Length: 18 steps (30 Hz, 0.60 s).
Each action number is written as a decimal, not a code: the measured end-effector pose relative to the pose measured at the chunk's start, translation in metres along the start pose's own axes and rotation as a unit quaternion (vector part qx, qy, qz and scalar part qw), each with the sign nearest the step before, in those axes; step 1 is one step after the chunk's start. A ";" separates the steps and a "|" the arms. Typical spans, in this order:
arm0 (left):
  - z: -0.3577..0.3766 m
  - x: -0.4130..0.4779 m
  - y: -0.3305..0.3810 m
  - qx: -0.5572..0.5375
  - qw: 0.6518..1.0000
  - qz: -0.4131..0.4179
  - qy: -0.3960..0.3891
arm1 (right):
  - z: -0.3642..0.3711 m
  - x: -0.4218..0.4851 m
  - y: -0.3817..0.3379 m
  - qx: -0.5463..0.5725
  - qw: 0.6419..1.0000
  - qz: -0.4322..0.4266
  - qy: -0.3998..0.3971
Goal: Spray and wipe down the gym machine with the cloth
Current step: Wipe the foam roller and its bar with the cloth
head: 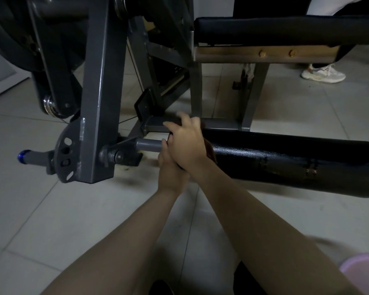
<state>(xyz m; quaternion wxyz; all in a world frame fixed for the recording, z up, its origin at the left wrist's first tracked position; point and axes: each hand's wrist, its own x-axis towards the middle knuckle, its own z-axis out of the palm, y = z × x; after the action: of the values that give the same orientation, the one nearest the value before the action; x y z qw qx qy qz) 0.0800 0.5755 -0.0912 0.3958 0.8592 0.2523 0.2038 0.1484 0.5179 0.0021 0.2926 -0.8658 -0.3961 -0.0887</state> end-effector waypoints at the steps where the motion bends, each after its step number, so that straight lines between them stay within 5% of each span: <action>1: 0.001 0.001 0.003 -0.051 0.998 0.015 0.024 | -0.001 -0.002 0.002 -0.010 1.000 0.013 0.001; 3: -0.009 -0.004 0.017 -0.187 0.981 -0.019 0.039 | -0.002 -0.005 0.007 -0.037 0.999 0.034 -0.007; 7: -0.017 -0.013 0.046 -0.022 0.997 -0.027 0.076 | -0.007 -0.009 0.025 -0.060 0.998 0.000 -0.009; 10: -0.011 -0.014 0.051 -0.082 0.990 -0.085 0.077 | -0.016 -0.019 0.039 -0.084 0.996 -0.013 -0.003; 13: -0.016 0.001 0.060 -0.146 0.973 -0.132 0.117 | -0.029 -0.034 0.063 -0.099 0.993 0.044 0.055; 18: -0.013 0.008 0.067 -0.002 0.995 -0.076 0.071 | -0.063 -0.045 0.103 -0.085 0.976 0.176 0.098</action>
<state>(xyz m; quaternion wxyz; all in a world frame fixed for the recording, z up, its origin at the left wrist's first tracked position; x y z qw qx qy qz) 0.0974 0.5505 -0.0298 0.3929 0.8201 0.3441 0.2337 0.1994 0.4001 -0.0092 0.2661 -0.9308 -0.1980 -0.1534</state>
